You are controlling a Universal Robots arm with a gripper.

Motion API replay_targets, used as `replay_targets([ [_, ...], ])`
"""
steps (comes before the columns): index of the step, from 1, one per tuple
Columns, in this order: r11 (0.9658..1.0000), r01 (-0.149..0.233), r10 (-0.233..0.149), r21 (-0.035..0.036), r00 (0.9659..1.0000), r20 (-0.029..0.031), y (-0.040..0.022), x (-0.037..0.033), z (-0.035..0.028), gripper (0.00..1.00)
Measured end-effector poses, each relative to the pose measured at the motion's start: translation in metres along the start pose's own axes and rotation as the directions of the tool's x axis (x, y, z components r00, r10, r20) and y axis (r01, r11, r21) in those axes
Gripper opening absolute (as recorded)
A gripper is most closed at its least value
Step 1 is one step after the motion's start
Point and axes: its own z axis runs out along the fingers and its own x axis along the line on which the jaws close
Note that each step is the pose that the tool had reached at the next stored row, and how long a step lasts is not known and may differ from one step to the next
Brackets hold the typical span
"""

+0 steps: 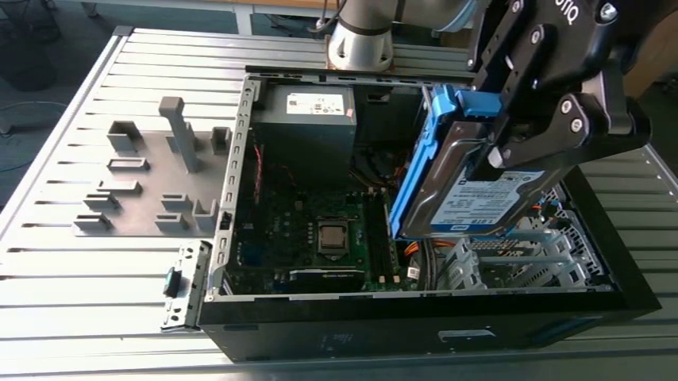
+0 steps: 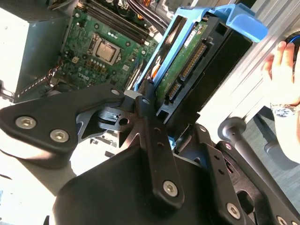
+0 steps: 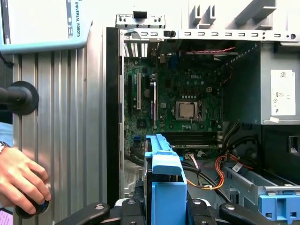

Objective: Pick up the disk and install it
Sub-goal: 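Pick up the disk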

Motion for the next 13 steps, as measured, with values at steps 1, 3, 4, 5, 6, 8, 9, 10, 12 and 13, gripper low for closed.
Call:
replay_targets([
  [1, 1.0, 0.0, 0.0, 0.0, 1.0, 0.0, -0.0007, 0.0, 0.0, 0.36],
  [3, 1.0, 0.0, 0.0, 0.0, 1.0, 0.0, -0.002, 0.0, 0.0, 0.36],
  [4, 1.0, 0.0, 0.0, 0.0, 1.0, 0.0, -0.0026, 0.0, 0.0001, 0.36],
  [5, 1.0, 0.0, 0.0, 0.0, 1.0, 0.0, -0.0032, 0.0, 0.0001, 0.36],
  [6, 1.0, 0.0, 0.0, 0.0, 1.0, 0.0, -0.0038, 0.0, 0.0001, 0.36],
  [8, 1.0, 0.0, 0.0, 0.0, 1.0, 0.0, -0.0049, -0.0001, 0.0001, 0.36],
  [9, 1.0, 0.0, 0.0, 0.0, 1.0, -0.0001, -0.0055, -0.0001, 0.0001, 0.36],
  [10, 1.0, 0.0, 0.0, 0.0, 1.0, 0.0, -0.006, -0.0001, 0.0001, 0.36],
  [12, 1.0, 0.0, 0.0, 0.0, 1.0, 0.0, -0.0071, -0.0001, 0.0002, 0.36],
  [13, 1.0, 0.0, 0.0, 0.0, 1.0, 0.0, -0.0076, -0.0001, 0.0002, 0.36],
])
